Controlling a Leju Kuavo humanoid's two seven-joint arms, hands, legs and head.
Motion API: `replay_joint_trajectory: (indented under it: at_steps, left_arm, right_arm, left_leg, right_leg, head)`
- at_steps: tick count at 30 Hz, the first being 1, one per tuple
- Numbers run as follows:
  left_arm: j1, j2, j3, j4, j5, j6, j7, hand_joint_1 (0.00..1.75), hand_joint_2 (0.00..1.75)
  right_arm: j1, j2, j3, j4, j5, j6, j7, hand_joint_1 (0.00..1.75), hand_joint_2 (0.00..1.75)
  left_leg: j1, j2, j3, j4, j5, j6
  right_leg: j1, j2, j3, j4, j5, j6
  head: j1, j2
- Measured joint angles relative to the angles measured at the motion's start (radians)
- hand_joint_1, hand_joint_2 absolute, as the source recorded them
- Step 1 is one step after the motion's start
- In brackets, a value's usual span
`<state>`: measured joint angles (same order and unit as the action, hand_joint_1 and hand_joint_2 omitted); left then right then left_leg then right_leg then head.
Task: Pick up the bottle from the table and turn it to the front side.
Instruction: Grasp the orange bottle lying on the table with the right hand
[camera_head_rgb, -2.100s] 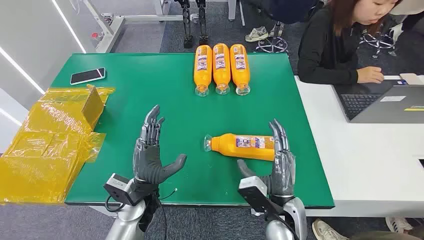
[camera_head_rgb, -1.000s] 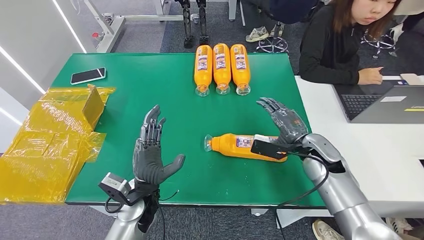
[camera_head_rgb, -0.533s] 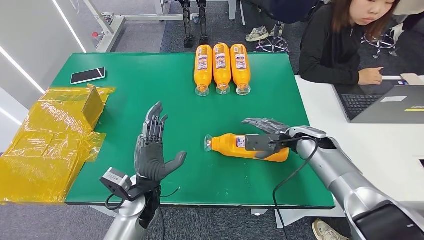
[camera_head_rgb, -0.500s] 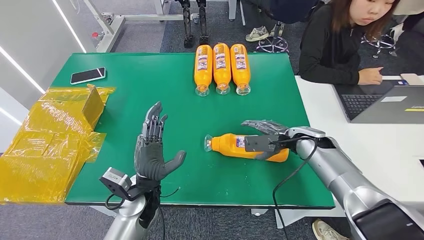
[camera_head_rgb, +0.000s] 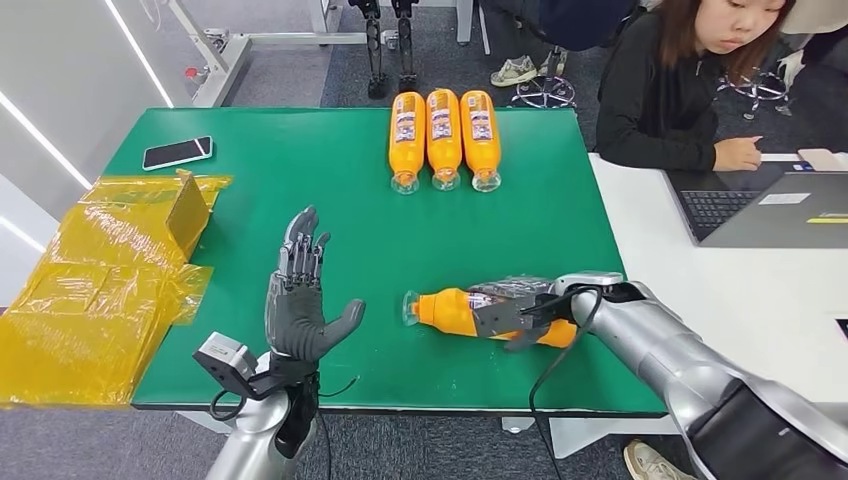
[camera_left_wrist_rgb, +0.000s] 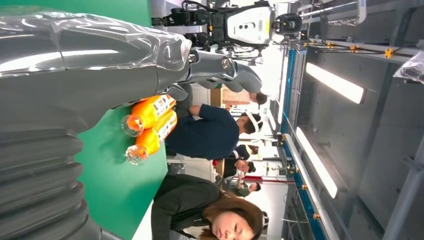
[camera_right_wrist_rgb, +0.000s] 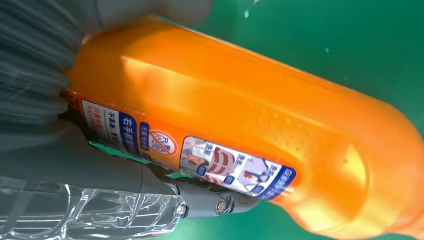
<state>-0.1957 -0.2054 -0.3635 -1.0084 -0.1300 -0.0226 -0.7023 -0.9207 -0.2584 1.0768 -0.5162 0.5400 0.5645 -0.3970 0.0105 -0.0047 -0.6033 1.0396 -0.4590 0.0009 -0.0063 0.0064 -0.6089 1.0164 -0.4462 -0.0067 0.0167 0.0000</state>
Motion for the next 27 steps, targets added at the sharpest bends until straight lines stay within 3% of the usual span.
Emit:
replay_joint_trajectory:
  at_steps: [8, 13, 15, 20, 27]
  left_arm:
    - [0.033, 0.001, 0.014, -0.018, -0.023, -0.017, 0.000, 0.00, 1.75]
    - [0.053, 0.001, 0.036, -0.038, -0.049, -0.026, 0.000, 0.00, 1.75]
    - [0.059, 0.001, 0.045, -0.046, -0.053, -0.025, 0.000, 0.00, 1.75]
    - [0.080, 0.000, 0.069, -0.069, -0.060, -0.021, 0.000, 0.00, 1.75]
    - [0.094, -0.001, 0.094, -0.094, -0.083, -0.022, 0.000, 0.00, 1.75]
  right_arm:
    - [-0.024, 0.003, 0.069, 0.008, -0.054, -0.031, 0.017, 1.75, 1.75]
    - [-0.033, 0.010, 0.082, 0.004, -0.117, -0.108, 0.048, 1.75, 1.75]
    - [-0.033, 0.013, 0.084, -0.003, -0.141, -0.176, 0.053, 1.75, 1.75]
    - [-0.029, 0.009, 0.053, -0.074, -0.150, -0.467, 0.074, 1.75, 1.75]
    - [0.054, -0.020, -0.036, -0.262, -0.044, -0.652, 0.120, 1.75, 1.75]
  left_leg:
    - [0.000, 0.000, 0.003, 0.000, 0.000, 0.001]
    - [0.000, 0.000, 0.003, 0.000, 0.001, 0.001]
    - [0.000, -0.001, 0.002, 0.000, 0.001, 0.001]
    - [0.000, 0.000, 0.001, 0.000, 0.001, 0.000]
    - [0.000, -0.001, -0.001, 0.000, 0.001, 0.000]
  right_leg:
    - [0.000, 0.000, 0.004, 0.000, 0.001, 0.000]
    - [0.000, 0.000, 0.004, 0.000, 0.001, 0.000]
    - [0.000, -0.001, 0.003, 0.000, 0.001, 0.000]
    - [0.000, 0.000, 0.000, 0.001, 0.001, 0.000]
    - [0.000, -0.001, -0.002, 0.000, 0.001, 0.000]
  head:
    - [0.000, 0.000]
    - [0.000, 0.000]
    - [0.000, 0.000]
    - [0.000, 0.000]
    - [0.000, 0.000]
